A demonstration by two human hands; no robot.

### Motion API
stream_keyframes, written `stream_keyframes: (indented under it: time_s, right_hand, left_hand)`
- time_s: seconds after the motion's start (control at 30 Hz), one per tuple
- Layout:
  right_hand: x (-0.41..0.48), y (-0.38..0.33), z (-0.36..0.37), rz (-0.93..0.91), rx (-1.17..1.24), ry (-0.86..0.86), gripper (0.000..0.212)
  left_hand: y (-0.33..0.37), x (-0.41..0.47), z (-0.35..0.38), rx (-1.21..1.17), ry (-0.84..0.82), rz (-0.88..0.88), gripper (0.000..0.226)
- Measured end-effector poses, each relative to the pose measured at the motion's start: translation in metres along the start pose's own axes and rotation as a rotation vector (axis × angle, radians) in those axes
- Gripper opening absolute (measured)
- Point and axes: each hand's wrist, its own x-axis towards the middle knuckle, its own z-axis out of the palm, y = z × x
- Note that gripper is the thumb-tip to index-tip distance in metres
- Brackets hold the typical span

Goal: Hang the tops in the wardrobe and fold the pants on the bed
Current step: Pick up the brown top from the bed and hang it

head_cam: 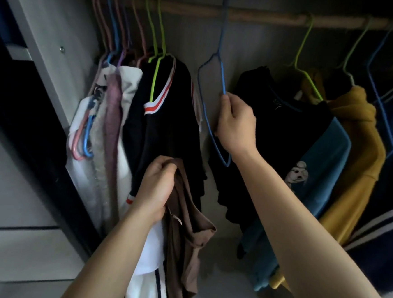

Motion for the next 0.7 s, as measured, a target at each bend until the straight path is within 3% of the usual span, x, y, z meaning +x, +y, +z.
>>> stream_keyframes:
  time_s: [0.13,0.3,0.43,0.57,0.63,0.7]
  right_hand:
    - [-0.021,0.001,-0.03,-0.108,0.072,0.061,0.026]
    - [-0.114,0.053,-0.079,-0.186,0.068,0.105,0.017]
    - [-0.171,0.082,-0.118,-0.019,0.105,0.099,0.034]
    - [-0.2,0.099,-0.169,0.108,-0.146,0.044,0.038]
    - [-0.213,0.104,-0.193,0.139,-0.153,-0.034,0.026]
    - [-0.221,0.107,-0.214,0.156,-0.14,-0.068,0.033]
  left_hand:
    - [-0.008,-0.001,0.004,0.041,-0.039,0.028,0.024]
    - [-0.033,-0.005,0.012,0.138,-0.051,0.013,0.017]
    - [-0.055,-0.011,0.028,0.33,-0.068,0.033,0.008]
    - [-0.071,-0.017,0.047,0.527,-0.113,0.085,0.002]
    - [-0.078,-0.02,0.057,0.606,-0.118,0.077,0.002]
    - [-0.084,-0.023,0.065,0.684,-0.115,0.091,0.002]
